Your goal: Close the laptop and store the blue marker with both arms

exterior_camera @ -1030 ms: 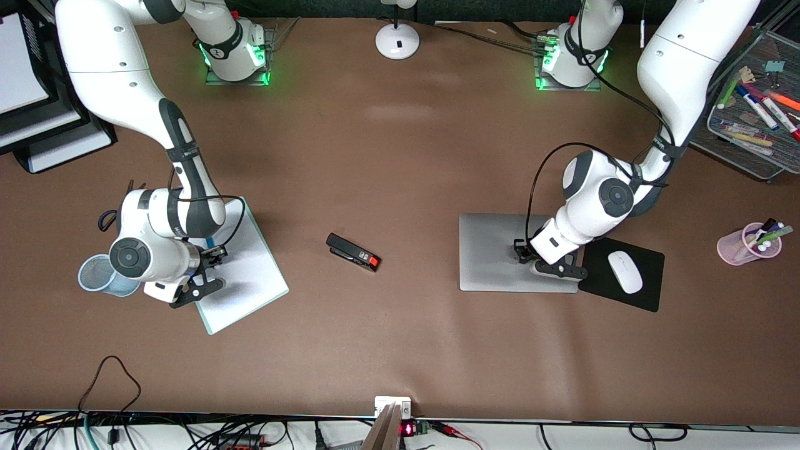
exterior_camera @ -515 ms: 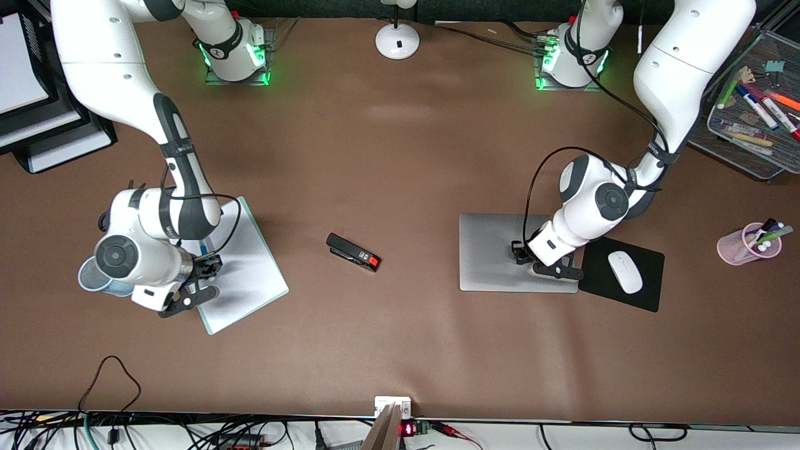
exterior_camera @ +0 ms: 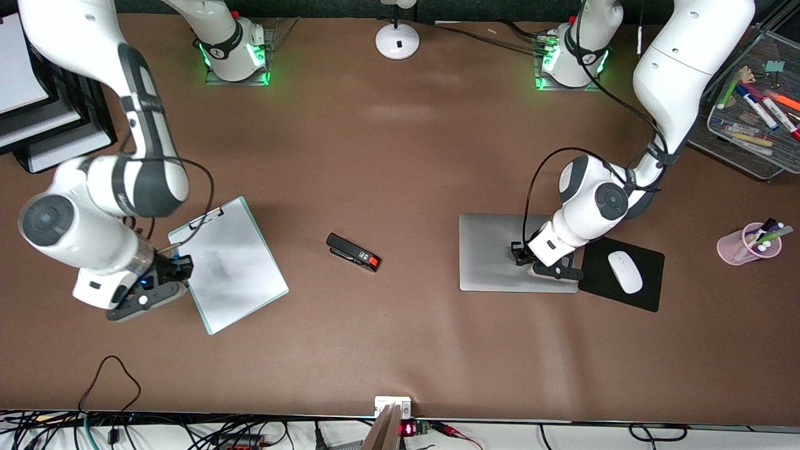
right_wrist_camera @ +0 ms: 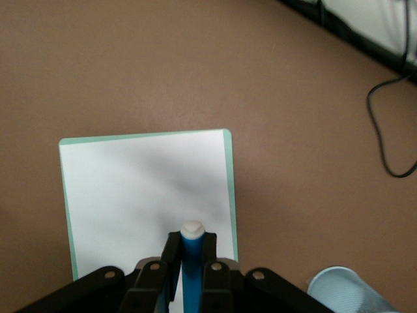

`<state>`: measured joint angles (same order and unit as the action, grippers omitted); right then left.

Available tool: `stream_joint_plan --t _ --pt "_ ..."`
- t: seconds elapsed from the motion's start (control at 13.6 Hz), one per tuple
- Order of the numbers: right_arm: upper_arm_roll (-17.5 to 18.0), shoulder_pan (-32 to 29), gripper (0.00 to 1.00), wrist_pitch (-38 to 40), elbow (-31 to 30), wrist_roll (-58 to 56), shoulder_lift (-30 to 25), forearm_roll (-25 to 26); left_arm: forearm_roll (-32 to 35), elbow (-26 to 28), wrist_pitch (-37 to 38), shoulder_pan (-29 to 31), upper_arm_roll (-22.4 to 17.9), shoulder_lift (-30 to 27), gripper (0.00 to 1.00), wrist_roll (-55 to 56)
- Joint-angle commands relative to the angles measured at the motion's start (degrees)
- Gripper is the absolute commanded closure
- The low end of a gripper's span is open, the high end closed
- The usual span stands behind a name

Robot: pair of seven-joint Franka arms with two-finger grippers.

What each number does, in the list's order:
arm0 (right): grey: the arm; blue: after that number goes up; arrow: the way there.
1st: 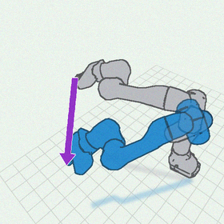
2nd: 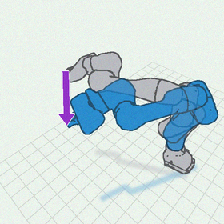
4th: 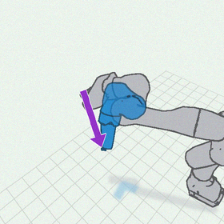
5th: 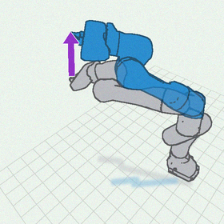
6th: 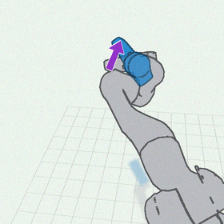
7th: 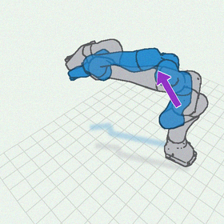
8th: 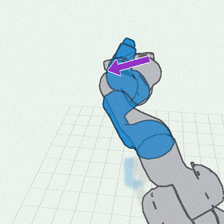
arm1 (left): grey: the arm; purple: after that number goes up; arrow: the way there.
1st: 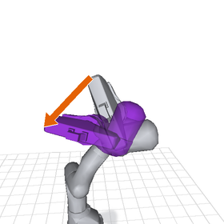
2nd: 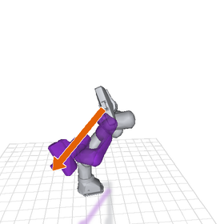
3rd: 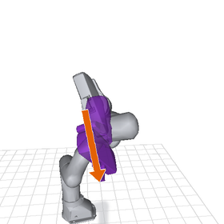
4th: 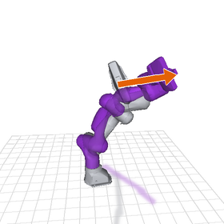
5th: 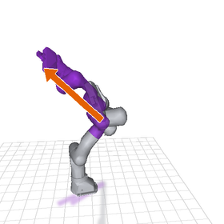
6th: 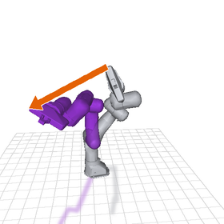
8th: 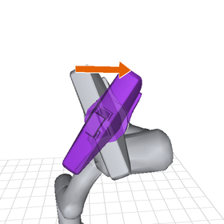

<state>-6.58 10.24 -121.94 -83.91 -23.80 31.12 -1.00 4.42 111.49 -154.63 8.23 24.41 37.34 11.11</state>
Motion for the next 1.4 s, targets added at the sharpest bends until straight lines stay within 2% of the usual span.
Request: stream_joint_plan --t 0.0,0.15,0.37,0.59,0.74,0.88,1.03,1.18,1.32 --pt "0.1 -0.2 1.00 0.8 -1.2 -4.3 -5.3 -0.9 1.5 -0.6 4.9 0.4 -0.1 -2.7 0.99 -0.1" --pt "0.1 -0.4 1.00 0.9 -1.1 -5.7 -7.6 -1.6 1.5 -0.7 12.2 0.4 0.2 -7.0 0.99 -0.2" --pt "-0.3 -0.6 1.00 0.9 -0.9 -10.4 -9.8 -9.9 1.5 -0.7 22.5 0.4 0.7 -12.9 0.99 -0.4" --pt "-0.6 -2.8 1.00 0.9 2.9 -24.6 -10.1 -17.1 1.5 -1.3 30.6 0.5 0.9 -17.2 0.99 -0.6" --pt "-0.7 -5.3 1.00 0.9 3.1 -36.2 -10.1 -22.1 1.4 -1.2 35.6 0.7 0.7 -20.8 0.98 -4.9" --pt "-0.7 -8.8 1.00 1.0 3.1 -48.9 -10.1 -26.9 1.3 -1.4 39.6 3.3 0.8 -23.6 0.97 -9.2" --pt "-0.6 -13.1 1.00 4.2 3.1 -61.7 -9.8 -34.6 0.6 -2.9 44.1 5.8 0.8 -25.6 0.97 -15.0" --pt "-0.5 -17.2 1.00 10.0 3.0 -69.2 -8.8 -36.3 0.2 -6.8 52.0 8.5 0.9 -25.8 0.96 -18.8" --pt "-0.5 -19.9 1.00 14.7 3.0 -75.0 -8.6 -37.2 0.1 -9.8 56.7 9.8 0.9 -25.8 0.96 -21.9"
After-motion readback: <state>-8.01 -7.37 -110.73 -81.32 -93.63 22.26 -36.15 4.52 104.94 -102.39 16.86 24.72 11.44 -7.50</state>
